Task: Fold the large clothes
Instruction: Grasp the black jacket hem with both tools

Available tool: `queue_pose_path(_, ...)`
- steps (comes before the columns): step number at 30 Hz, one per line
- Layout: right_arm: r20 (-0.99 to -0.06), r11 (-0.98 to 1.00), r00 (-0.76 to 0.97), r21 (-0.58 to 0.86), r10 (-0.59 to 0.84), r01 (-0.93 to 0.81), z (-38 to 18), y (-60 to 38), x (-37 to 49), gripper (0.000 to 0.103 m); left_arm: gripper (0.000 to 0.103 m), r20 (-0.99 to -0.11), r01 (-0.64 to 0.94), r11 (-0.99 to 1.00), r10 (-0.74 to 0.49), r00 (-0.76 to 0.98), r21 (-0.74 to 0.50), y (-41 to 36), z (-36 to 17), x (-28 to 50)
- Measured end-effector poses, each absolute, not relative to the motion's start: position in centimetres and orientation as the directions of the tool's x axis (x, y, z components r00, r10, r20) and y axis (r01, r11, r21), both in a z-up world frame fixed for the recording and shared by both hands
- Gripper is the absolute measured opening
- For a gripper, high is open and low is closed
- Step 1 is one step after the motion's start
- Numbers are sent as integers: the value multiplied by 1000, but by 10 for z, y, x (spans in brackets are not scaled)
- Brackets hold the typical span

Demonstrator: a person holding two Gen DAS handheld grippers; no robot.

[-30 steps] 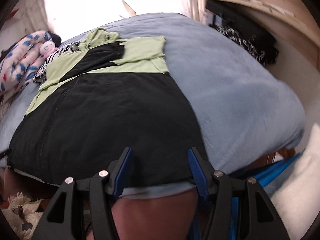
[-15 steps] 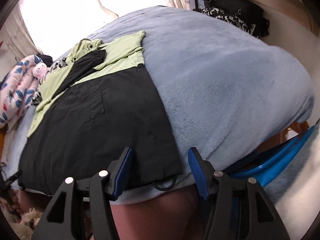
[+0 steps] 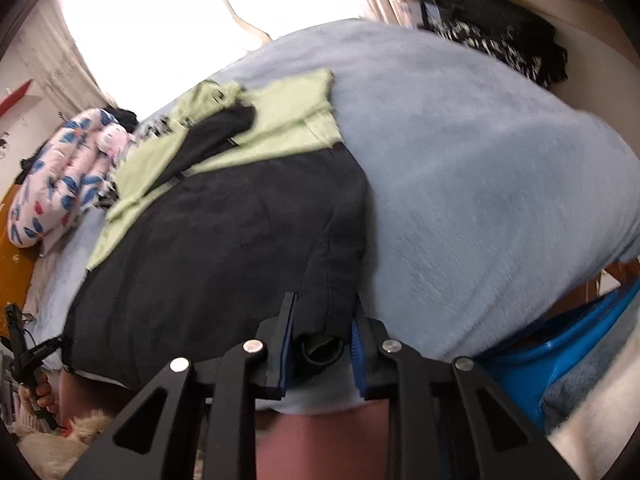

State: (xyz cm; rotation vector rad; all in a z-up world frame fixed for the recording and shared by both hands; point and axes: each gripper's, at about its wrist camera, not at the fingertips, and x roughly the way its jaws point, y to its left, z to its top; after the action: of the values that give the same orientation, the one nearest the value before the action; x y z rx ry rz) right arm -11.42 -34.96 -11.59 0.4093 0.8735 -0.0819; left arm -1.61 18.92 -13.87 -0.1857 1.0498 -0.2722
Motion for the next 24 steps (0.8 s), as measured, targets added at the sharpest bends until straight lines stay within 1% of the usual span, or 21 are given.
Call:
queue_pose_path(2,-726,922,681,323,96,214,-98,-345,-111,22,3,-810,128,934,-355,467,-335,190,-131,-16)
queue_pose_path(6,-662,922,743,341,98,182,-64,-342,-100,22,3,-746,125,890,-438,503,-438,186,-102,-12)
queue_pose_path(10,-601,909,791,385,115,160,-33,-347,-78,22,2,-687,123,860,-474,551,-495,179,-70,2)
queue_pose_path(13,-569,904,814,400,119,148,-15,-351,-55,22,2,-626,98,825,-494,603,-556,181,-41,25)
queue_pose_path(15,-558,905,823,397,107,151,-5,-353,-34,21,2,-597,76,809,-491,635,-584,185,-25,48)
queue_pose_path(18,-553,898,828,405,92,171,6,-362,4,21,2,-579,37,802,-461,672,-596,186,-8,85)
queue_pose_path(21,-558,877,825,433,82,206,12,-379,61,21,2,-584,-10,796,-434,686,-605,189,4,135)
queue_pose_path(24,-567,870,822,430,51,243,14,-394,117,21,3,-611,-49,818,-387,691,-573,187,6,195)
